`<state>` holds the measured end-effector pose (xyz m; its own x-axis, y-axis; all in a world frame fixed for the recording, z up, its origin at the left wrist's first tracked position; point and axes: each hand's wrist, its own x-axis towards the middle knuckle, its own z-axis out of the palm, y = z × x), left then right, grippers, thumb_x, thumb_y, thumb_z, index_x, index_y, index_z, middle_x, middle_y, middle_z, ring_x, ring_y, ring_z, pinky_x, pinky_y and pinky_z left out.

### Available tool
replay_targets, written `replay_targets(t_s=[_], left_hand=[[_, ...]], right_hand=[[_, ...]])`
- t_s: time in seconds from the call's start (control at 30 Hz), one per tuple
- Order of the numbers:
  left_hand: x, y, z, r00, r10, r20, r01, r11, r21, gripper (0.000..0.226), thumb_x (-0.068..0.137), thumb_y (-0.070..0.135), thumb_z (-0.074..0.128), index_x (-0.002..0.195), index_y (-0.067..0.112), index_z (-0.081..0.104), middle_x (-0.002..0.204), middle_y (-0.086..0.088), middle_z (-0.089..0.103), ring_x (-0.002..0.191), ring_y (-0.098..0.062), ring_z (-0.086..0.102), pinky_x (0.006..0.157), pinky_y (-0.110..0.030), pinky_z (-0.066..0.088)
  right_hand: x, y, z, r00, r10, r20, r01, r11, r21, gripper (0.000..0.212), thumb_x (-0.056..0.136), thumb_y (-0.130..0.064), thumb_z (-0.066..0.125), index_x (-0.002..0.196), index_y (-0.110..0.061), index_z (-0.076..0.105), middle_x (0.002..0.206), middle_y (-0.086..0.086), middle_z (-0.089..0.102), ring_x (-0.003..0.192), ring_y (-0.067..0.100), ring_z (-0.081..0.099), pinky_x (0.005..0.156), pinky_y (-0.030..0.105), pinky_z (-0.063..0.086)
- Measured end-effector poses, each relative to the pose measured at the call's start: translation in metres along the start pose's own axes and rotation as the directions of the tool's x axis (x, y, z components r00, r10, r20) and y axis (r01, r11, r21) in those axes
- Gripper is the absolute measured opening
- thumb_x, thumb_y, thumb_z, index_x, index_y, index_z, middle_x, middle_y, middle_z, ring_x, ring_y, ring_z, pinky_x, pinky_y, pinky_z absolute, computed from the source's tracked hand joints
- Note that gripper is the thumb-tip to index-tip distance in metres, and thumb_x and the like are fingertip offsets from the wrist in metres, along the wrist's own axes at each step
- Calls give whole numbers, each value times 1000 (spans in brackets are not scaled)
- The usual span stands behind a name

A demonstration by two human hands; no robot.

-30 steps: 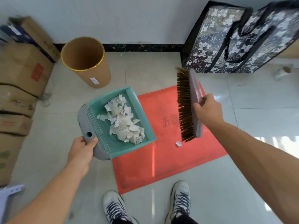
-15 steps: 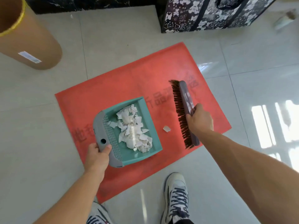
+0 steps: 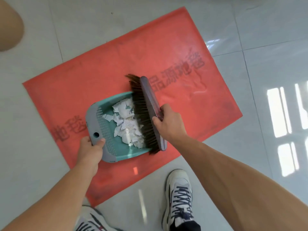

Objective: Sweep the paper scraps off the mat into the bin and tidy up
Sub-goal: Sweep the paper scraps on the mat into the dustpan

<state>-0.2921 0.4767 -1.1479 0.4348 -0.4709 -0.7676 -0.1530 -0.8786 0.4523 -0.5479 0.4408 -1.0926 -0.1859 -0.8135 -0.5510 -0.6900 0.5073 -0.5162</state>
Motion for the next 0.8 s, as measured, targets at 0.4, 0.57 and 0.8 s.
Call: replay_targets(t_s=[0.4,0.57,0.8], left_hand=[[-18,-5,-18,1000,13,-5,-12,996,85,25,93,24,65,111,21,47,106,-1,62,96,-25,60,87,-43,49],[-16,-11,-10,1000,13,23,-14,1000,25,25,93,23,65,110,22,47,105,1,63,95,-22,61,84,-38,48],[-43,0,-29,1000,3,30,1,993,-119,28,93,16,64,117,18,49,109,1,63,99,-19,61,92,-35,47]], right_hand=[[-4,21,-70,950,74,-303,-120,983,-137,28,90,-29,57,113,-17,47,90,12,66,74,35,57,67,39,48],[-3,36,-47,958,166,-235,-213,958,-192,20,90,-29,54,99,-15,42,80,10,55,77,38,57,63,38,41],[-43,8,-31,981,129,-144,-146,983,-115,19,91,-28,55,100,-17,42,77,6,52,68,31,46,62,36,38]])
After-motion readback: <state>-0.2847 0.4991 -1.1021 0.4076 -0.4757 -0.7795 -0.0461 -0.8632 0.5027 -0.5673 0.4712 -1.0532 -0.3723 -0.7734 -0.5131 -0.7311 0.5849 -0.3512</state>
